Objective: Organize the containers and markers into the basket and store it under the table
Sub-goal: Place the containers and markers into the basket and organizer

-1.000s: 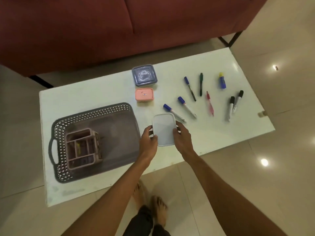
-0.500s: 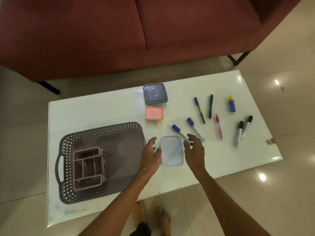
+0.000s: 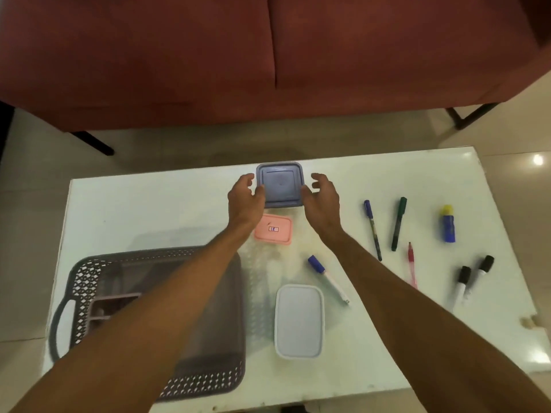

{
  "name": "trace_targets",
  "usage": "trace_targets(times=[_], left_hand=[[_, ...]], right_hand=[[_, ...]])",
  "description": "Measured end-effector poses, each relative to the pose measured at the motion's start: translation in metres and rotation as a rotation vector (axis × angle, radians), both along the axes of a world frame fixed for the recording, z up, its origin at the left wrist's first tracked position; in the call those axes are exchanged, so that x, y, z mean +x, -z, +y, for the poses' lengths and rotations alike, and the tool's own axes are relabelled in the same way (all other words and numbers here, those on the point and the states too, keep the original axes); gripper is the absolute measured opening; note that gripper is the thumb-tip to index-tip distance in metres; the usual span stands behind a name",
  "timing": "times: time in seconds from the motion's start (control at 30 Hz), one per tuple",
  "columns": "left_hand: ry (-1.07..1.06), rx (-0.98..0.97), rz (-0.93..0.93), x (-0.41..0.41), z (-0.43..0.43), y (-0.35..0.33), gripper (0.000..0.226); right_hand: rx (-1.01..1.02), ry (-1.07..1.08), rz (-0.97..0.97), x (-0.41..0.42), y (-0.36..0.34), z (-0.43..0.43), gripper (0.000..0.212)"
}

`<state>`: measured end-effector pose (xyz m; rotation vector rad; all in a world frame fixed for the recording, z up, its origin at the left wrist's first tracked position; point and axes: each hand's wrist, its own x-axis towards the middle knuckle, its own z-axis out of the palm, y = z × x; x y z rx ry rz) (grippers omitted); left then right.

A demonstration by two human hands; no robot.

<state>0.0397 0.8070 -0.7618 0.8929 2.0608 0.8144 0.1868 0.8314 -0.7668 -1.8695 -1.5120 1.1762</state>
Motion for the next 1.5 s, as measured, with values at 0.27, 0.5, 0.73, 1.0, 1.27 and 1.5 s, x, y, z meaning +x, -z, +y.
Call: trace_targets(times=[0.27, 0.5, 0.73, 1.0, 1.27, 1.5], left_hand=[[-0.099, -0.01, -0.005, 0.0, 0.022, 0.03, 0.039], [-0.215, 0.12, -0.084, -0.045, -0.046, -0.032, 0.047], [-0.298, 0.028, -0.159, -0.092, -0.159, -0.067, 0.043], [-0.214, -0.119, -0.089, -0.101, -0.209, -0.036, 0.045], [0.025, -0.175, -0.016, -0.098, -0.205, -0.011, 0.046], [0.043, -0.147, -0.028, -0.097, -0.214, -0.006, 0.059]], right_hand=[[-0.07, -0.055, -0.028, -0.006, 0.03, 0.03, 0.033], [0.07, -0.085, 0.071, -0.03, -0.029, -0.019, 0.029], [-0.042, -0.144, 0.082, -0.082, -0.06, -0.115, 0.028], [-0.097, -0.141, -0.191, -0.107, -0.047, -0.191, 0.025], [-0.104, -0.33, -0.482, -0.133, -0.032, -0.208, 0.018], [-0.056, -0.297, -0.405, -0.128, -0.03, -0.21, 0.017]])
